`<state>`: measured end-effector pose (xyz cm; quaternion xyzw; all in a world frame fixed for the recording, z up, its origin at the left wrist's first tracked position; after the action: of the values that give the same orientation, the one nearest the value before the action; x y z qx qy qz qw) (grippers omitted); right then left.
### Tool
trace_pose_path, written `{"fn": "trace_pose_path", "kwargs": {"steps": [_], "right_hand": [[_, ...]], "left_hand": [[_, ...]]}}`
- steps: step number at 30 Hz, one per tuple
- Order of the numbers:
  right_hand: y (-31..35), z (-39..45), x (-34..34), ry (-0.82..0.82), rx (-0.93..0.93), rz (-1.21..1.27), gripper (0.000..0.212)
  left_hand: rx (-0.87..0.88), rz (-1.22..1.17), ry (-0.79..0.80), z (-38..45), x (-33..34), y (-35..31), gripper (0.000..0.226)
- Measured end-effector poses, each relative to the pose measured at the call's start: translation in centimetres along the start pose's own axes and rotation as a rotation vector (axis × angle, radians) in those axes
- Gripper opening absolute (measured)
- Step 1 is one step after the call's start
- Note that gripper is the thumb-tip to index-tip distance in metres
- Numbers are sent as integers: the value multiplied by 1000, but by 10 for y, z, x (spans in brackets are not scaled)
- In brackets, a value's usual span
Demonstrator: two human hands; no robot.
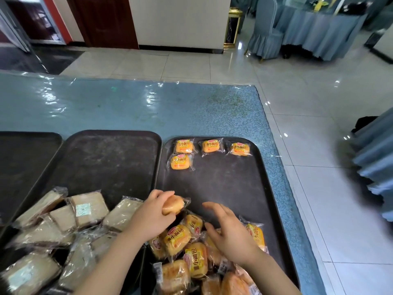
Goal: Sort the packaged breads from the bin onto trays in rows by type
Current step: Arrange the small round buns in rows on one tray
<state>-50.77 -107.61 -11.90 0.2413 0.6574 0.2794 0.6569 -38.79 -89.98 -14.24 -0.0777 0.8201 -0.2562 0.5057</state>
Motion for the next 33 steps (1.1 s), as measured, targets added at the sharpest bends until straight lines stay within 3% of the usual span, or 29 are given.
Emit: {"fn": "trace_pose_path", "kwargs": {"steps": [2,6,9,18,23,27,30,33], "right_hand": [[9,-3,-6,-37,-29,26,47],[24,-10,-11,-97,-90,158,55],[27,-16,-12,-130,-61,298,54],[5,-27,-6,-273,200,613,39],[-1,-23,-14,-176,159,431,26],[8,-11,-23,-81,71,340,27],[10,-2,-28,-115,50,406,28],[4,0,-32,-229,85,456,29]], "left_hand": [[-18,-188,21,-12,-8,-7,49],[-96,-638,286,-38,-1,-19,12],[-162,-819,354,-56,2,-28,13],[-140,-807,394,-61,22,-36,42],[-71,-682,365,-53,21,-37,26],[-19,-642,471,-50,25,-45,48],[-7,-612,449,-44,24,-47,37],[-89,-736,431,-40,25,-48,23]]}}
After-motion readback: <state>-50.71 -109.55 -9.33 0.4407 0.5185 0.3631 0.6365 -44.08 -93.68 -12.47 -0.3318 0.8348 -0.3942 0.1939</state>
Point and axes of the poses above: each hand's wrist, its own z-axis towards the middle knuckle, its own x-axis out of the palm, y = z × x, the point moved 6 cm from there along z, towards the middle knuckle, and after that the axes turned 10 degrees about -x, right-handed, at the moved point
